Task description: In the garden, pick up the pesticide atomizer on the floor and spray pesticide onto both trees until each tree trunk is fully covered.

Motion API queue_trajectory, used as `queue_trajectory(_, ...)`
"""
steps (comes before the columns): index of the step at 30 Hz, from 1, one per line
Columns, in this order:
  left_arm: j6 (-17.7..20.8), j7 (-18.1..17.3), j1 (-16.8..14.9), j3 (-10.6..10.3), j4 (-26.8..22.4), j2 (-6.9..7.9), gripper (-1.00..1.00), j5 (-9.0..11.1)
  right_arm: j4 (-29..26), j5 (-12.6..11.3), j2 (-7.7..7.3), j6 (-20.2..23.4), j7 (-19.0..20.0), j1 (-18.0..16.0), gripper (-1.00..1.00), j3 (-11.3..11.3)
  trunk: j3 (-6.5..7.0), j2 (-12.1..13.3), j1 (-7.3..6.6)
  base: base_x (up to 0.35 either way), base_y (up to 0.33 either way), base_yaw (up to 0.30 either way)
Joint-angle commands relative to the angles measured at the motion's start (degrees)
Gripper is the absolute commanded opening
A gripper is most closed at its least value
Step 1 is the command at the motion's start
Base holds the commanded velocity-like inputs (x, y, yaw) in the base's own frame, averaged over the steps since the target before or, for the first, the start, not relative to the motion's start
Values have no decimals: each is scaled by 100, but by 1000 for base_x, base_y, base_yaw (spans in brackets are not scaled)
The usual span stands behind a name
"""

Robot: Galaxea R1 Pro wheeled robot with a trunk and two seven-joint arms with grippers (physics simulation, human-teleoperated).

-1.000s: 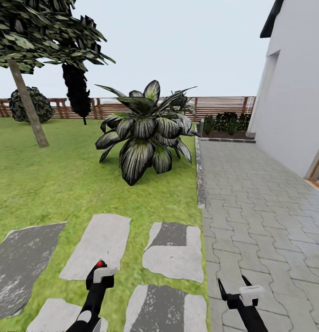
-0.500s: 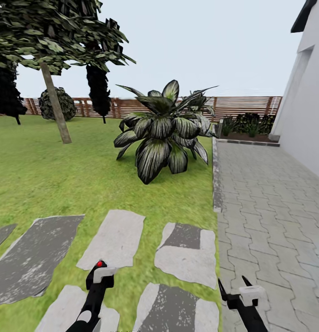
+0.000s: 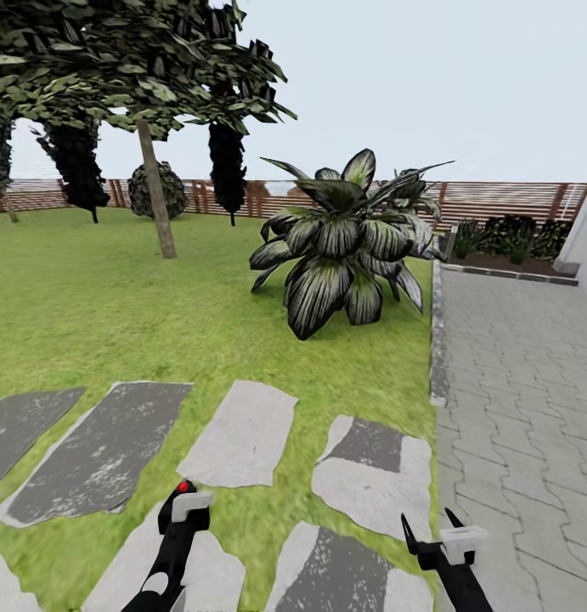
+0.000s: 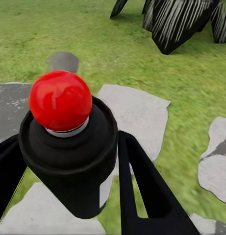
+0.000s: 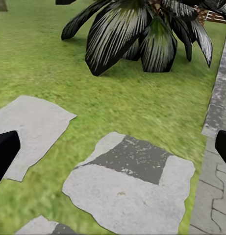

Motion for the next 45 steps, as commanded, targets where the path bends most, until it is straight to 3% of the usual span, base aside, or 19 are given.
queue_trajectory(1, -18, 21, -7, 33, 6, -7, -100, -62, 1, -33, -5, -17, 20, -3, 100, 14, -9, -8, 1, 0, 0, 299)
queue_trajectory(22, -18, 21, -7, 33, 6, -7, -100, -62, 1, -33, -10, -17, 20, -3, 100, 14, -9, -8, 1, 0, 0, 284)
queue_trajectory(26, -18, 21, -7, 33, 6, -7, -100, -62, 1, -29, -12, -17, 20, -3, 100, 14, -9, -8, 1, 0, 0, 56)
queue_trajectory(32, -115, 3, 134, 41, -183, -204, -100, -36, -189, -15, -4, 80, 55, 95, 100, -8, -9, -8, 1, 0, 0, 0)
queue_trajectory(45, -115, 3, 134, 41, -250, -210, -100, -36, -189, -15, -4, 80, 55, 95, 100, -8, -9, -8, 1, 0, 0, 0)
